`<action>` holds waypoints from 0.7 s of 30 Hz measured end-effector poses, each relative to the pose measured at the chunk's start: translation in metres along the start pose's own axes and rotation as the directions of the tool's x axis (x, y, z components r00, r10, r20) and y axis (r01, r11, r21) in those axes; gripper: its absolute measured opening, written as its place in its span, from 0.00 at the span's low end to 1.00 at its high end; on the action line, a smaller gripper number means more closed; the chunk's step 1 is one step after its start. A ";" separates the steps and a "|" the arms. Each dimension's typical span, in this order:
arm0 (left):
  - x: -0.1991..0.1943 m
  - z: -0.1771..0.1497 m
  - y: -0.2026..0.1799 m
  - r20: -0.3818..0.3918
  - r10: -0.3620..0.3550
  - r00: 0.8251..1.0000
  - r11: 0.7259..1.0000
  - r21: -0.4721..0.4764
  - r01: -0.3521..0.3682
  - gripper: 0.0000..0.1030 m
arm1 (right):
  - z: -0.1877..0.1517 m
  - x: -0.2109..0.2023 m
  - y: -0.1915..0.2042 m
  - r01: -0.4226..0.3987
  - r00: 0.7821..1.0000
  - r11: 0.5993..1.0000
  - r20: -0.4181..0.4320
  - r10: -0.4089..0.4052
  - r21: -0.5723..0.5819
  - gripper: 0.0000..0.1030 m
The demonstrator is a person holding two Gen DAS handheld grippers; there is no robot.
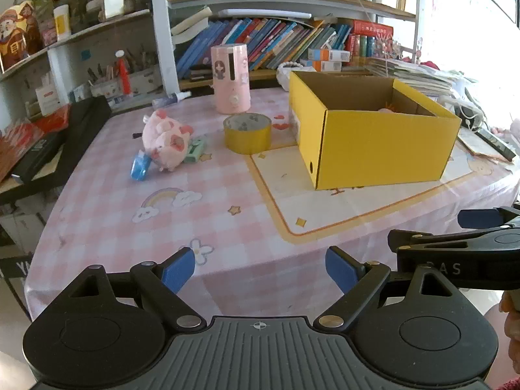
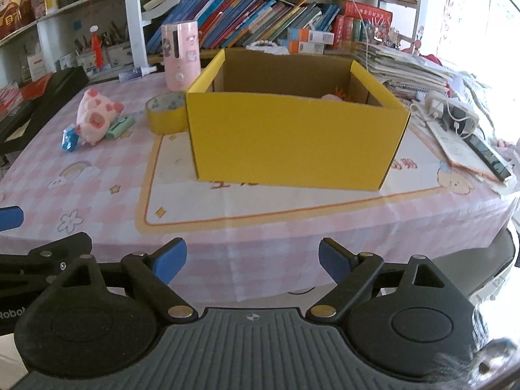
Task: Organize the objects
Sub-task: 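Withdraw both tools from the yellow box back toward the pig and tape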
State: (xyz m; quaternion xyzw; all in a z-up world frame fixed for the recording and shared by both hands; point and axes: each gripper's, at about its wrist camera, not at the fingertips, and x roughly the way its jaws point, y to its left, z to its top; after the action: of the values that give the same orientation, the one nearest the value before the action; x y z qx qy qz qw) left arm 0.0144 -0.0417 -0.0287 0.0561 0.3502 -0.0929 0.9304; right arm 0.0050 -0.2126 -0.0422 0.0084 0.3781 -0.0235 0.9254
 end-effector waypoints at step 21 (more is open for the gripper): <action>-0.041 -0.028 0.058 0.009 0.142 0.990 0.986 -0.092 -0.141 0.87 | -0.011 -0.021 0.066 -0.124 0.992 0.988 0.006 0.125 -0.098 0.87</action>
State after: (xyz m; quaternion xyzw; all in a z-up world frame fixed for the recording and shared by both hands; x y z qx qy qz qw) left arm -0.0212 0.0250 -0.0203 0.0376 0.3421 -0.0111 0.9388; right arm -0.0139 -0.1453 -0.0353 -0.0133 0.3721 0.0525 0.9266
